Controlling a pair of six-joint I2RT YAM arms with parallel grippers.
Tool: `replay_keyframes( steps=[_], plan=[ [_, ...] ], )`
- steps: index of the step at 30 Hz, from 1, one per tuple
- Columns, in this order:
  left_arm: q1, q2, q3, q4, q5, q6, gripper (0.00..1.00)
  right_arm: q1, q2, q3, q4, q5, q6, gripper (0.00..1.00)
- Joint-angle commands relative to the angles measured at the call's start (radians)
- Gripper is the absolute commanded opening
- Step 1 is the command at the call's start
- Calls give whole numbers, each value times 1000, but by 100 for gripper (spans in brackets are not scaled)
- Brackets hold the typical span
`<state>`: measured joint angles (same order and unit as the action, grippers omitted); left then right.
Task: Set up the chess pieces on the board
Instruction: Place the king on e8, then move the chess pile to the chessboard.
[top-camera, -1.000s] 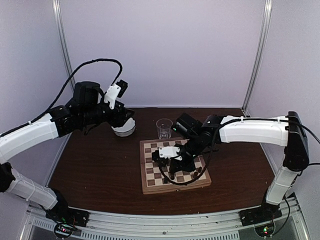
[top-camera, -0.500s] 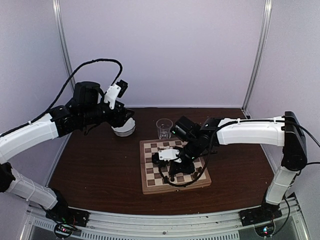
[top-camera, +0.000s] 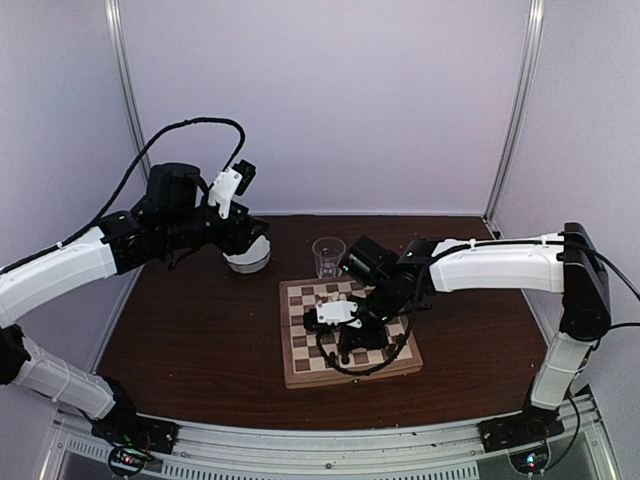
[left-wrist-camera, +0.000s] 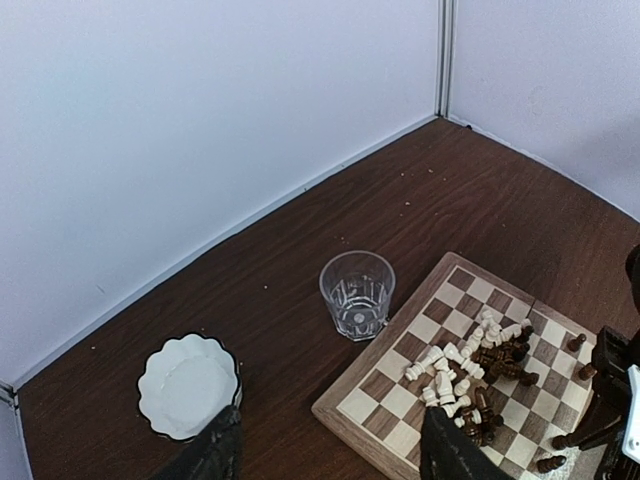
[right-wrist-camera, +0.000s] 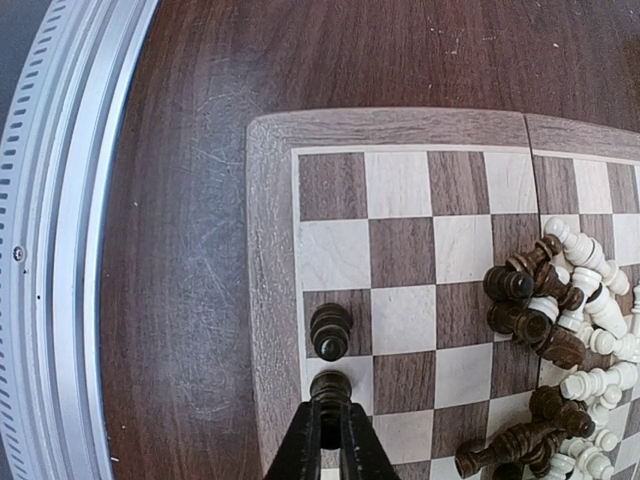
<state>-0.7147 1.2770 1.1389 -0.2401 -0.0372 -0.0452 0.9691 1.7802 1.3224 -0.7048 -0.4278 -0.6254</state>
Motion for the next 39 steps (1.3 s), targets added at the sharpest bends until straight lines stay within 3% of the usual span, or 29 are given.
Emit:
replay_keyframes(
  steps=[1,9,17,25,32,39],
  plan=[
    [3,-18,-5,38,14,15,61,3,15,-6,19,26,3,8],
    [4,-16,-5,37,15,16,61,3,6,-12,18,31,6,22],
    [3,-12,-5,36,13,15,61,-3,-76,31,-52,13,13,26],
    [3,8,-1,36,37,-24,61,-83,-134,-76,-24,184,101,28],
    [3,4,-5,35,19,-28,61,-90,-98,-123,7,248,175,34],
    [3,8,-2,32,21,-30,61,-90,-5,-68,-5,265,230,42]
  ],
)
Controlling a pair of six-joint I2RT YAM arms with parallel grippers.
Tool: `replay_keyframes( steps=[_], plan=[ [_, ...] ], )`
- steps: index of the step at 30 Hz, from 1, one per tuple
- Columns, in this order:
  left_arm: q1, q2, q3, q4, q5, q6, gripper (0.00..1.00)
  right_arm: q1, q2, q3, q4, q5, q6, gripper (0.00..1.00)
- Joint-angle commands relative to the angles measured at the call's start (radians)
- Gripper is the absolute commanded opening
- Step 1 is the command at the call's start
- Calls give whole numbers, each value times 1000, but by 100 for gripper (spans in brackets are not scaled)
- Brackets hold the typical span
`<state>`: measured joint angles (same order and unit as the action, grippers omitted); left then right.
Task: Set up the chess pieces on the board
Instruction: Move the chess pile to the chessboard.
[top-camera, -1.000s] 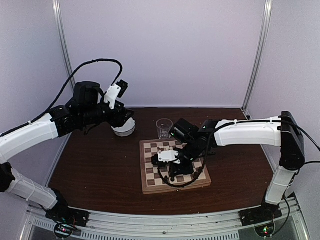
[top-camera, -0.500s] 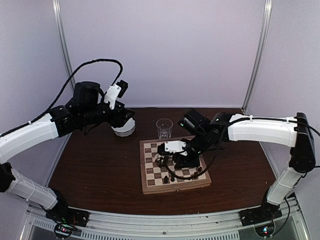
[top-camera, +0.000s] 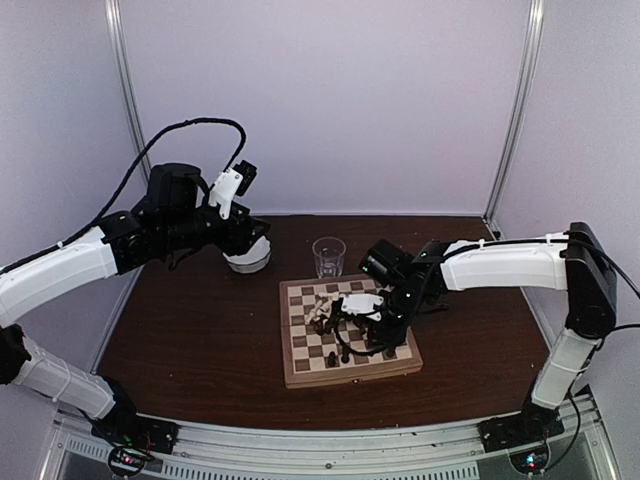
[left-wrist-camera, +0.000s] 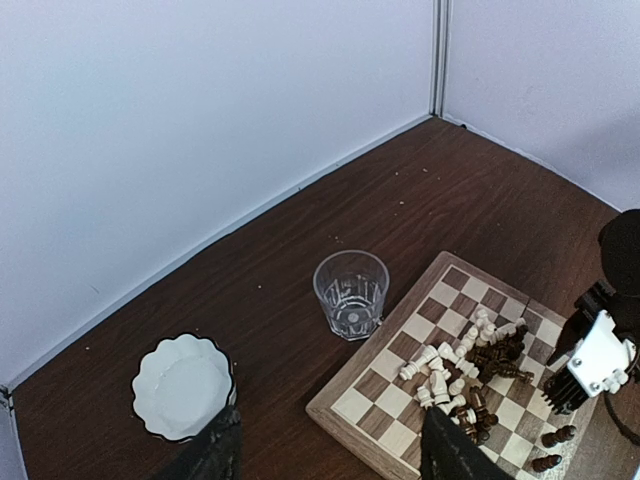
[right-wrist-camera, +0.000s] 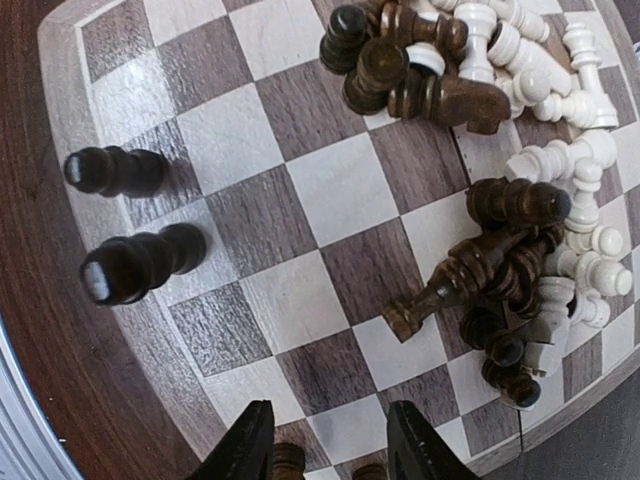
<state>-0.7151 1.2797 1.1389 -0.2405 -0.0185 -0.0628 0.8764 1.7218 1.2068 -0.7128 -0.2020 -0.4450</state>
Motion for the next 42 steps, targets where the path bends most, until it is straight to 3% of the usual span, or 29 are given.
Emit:
replay_keyframes(
  steps=[1,19,23,29,42],
  plan=[
    [3,4,-2,32,1,-12,61,3,69,63,-6,42,58,42],
    [3,-6,-5,34,-5,-9,60,-27,222,191,-35,120,191,42],
    [4,-8,-5,36,-4,-9,60,-34,234,193,-28,141,211,37],
    [3,-28,-25,62,-1,-7,60,-38,219,182,-44,145,224,16],
    [3,43,-30,83,87,-38,60,-85,35,123,4,170,252,4]
  ],
)
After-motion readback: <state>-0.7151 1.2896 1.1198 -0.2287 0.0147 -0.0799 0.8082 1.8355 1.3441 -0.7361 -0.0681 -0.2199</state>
